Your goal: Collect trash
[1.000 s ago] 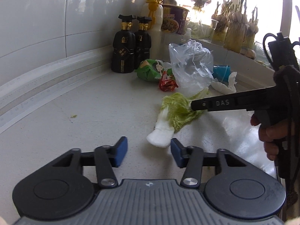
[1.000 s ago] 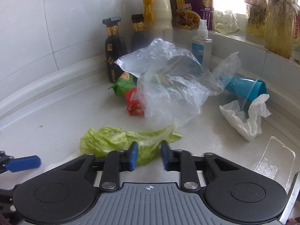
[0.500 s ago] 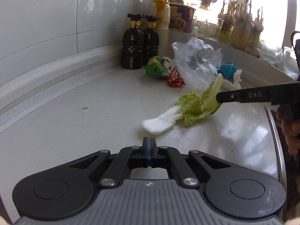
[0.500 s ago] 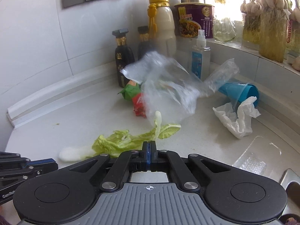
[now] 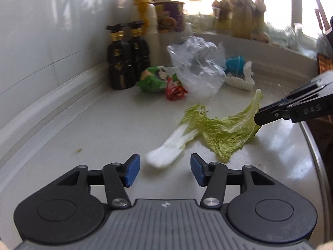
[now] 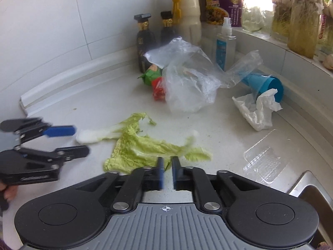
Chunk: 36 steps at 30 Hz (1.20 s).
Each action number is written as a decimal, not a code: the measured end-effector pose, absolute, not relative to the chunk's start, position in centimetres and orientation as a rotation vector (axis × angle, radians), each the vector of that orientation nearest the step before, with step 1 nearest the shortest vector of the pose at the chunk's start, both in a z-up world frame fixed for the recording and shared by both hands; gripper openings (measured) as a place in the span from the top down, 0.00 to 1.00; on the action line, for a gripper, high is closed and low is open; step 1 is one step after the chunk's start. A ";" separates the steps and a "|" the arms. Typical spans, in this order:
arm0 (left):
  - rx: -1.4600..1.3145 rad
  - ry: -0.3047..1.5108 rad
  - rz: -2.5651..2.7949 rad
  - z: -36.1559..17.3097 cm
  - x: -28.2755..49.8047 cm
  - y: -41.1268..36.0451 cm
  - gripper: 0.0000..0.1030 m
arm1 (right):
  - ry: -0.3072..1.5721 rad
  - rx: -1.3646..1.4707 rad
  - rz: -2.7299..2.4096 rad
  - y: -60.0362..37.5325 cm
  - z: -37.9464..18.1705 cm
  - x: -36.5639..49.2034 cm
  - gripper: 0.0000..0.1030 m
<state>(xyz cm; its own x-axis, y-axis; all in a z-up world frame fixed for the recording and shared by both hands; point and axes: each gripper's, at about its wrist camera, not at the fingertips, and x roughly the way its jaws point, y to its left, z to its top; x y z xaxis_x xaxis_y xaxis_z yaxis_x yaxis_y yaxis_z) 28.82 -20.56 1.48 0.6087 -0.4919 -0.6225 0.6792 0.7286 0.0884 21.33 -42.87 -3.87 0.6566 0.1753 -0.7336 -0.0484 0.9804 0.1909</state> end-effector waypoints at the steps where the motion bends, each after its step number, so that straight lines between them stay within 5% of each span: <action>1: 0.352 0.611 -0.698 1.3 29.1 -21.0 0.50 | 0.846 0.168 0.141 -43.1 -3.9 21.4 0.65; 3: 0.365 0.602 -0.714 1.2 29.6 -21.6 0.50 | 0.828 0.194 0.151 -43.4 -4.0 21.5 0.35; 4: 0.368 0.605 -0.718 1.3 29.9 -21.9 0.50 | 0.818 0.201 0.158 -43.6 -4.0 21.5 0.31; 8: 0.388 0.622 -0.743 1.5 30.6 -22.7 0.55 | 0.816 0.207 0.161 -43.9 -4.4 22.1 0.30; 10: 0.375 0.642 -0.760 1.6 30.8 -22.9 0.68 | 0.824 0.209 0.141 -44.1 -4.8 22.6 0.30; 18: 0.358 0.660 -0.713 1.7 30.3 -22.9 0.80 | 0.767 0.162 0.092 -43.0 -5.6 23.3 0.29; 23: 0.314 0.658 -0.675 1.6 29.9 -22.8 0.80 | 0.724 -0.001 0.024 -40.6 -6.2 23.3 0.49; 25: 0.295 0.663 -0.668 1.7 29.9 -22.6 0.80 | 0.700 -0.037 0.027 -40.2 -6.1 23.1 0.77; 26: 0.284 0.670 -0.667 1.8 29.9 -22.5 0.81 | 0.692 -0.049 0.025 -40.1 -6.0 23.0 0.82; 36: 0.183 0.707 -0.635 3.2 28.8 -20.5 0.81 | 0.642 0.086 0.079 -40.9 -3.7 21.5 0.91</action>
<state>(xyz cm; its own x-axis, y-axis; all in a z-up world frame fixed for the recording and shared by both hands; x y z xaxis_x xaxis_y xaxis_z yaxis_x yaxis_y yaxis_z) 28.75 -20.50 3.22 0.5826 -0.4807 -0.6553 0.6002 0.7981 -0.0518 21.52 -40.92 -3.72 0.7979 0.0999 -0.5944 -0.0466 0.9934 0.1045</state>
